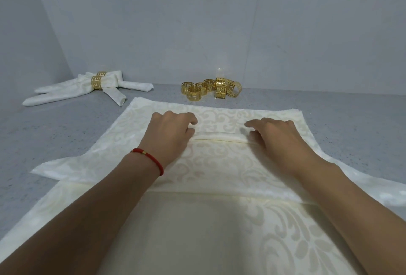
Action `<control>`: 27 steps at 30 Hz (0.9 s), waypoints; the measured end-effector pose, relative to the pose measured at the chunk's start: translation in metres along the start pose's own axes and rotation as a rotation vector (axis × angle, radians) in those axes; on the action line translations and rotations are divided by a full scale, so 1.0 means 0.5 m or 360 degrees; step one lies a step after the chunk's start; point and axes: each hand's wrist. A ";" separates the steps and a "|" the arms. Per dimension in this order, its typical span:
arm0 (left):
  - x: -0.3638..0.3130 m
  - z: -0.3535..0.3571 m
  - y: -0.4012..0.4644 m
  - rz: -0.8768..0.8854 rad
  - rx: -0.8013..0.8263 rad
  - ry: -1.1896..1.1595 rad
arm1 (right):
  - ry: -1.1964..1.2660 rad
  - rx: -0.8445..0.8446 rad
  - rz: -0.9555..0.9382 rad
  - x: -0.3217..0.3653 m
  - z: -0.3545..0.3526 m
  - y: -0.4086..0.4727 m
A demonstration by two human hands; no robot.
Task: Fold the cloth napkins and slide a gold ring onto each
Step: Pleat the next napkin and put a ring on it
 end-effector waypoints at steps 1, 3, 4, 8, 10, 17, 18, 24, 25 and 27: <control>0.003 0.004 0.001 -0.0027 0.0003 -0.0051 | 0.0002 0.0010 0.0003 -0.002 0.004 0.002; 0.008 0.007 0.004 -0.0063 0.0111 -0.0053 | 0.0002 0.0044 0.0005 -0.008 0.011 0.003; 0.010 0.008 0.005 -0.0065 0.0166 -0.0031 | 0.0006 0.0041 -0.0001 -0.010 0.010 0.003; 0.010 0.003 0.008 -0.0048 0.0176 0.0099 | -0.0160 0.0040 -0.0103 -0.009 -0.007 0.005; 0.009 -0.007 0.006 0.0001 0.0172 0.0135 | -0.0253 -0.0012 -0.0165 -0.007 -0.012 0.005; 0.015 -0.015 -0.003 0.0321 0.0035 0.0200 | -0.0315 0.0045 -0.0160 -0.006 -0.012 0.014; 0.015 -0.018 -0.001 0.0329 0.0114 0.0170 | -0.0289 0.0115 -0.0150 -0.008 -0.015 0.012; 0.018 -0.045 -0.009 0.0162 0.0371 -0.0158 | 0.0246 0.0169 0.0069 -0.021 -0.033 -0.011; 0.018 -0.039 -0.012 0.0147 0.0331 -0.0165 | 0.0250 0.0167 0.0080 -0.023 -0.029 -0.010; 0.019 -0.027 -0.012 0.0116 0.0341 -0.0092 | 0.0240 0.0208 0.0089 -0.024 -0.023 -0.008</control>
Point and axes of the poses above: each hand's wrist, its own y-axis towards the middle knuckle, its own z-axis out of the palm, x = y × z, and after that the axes turned 3 degrees about -y, right-handed
